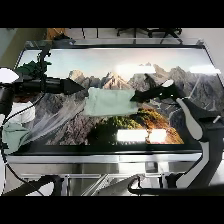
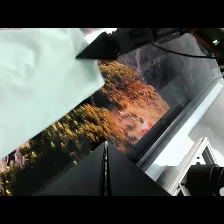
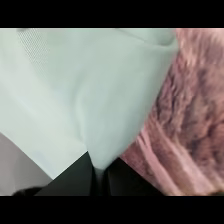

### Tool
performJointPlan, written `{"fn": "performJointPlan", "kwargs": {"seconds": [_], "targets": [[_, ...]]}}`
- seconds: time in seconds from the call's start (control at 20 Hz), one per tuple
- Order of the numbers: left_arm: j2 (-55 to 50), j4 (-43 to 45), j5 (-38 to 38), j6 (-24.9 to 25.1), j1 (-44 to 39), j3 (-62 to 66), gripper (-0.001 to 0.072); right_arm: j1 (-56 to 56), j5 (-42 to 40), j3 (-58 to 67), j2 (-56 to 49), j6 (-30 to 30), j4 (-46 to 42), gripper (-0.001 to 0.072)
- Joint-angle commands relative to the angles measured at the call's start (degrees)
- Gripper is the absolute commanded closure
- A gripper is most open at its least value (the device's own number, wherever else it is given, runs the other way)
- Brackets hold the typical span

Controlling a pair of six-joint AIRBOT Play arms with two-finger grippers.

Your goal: Fold the shirts.

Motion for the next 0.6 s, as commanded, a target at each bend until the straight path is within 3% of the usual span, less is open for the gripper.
{"fn": "performJointPlan", "kwargs": {"seconds": [0.0,0.2,0.55], "targets": [[0.04,0.0,-0.37,0.02,0.02,-0.02,0.0695,-8.0,-0.55,0.83,4.85,-0.39,1.46,0.0696],[0.04,0.04,-0.44,0.11,0.0,-0.02,0.0695,-25.29,2.05,0.59,11.58,7.08,-8.85,0.0697],[0.0,0.0,-0.44,0.72,0.0,-0.02,0.0695,-49.51,8.9,-9.01,23.85,13.27,-20.35,0.0697]]}}
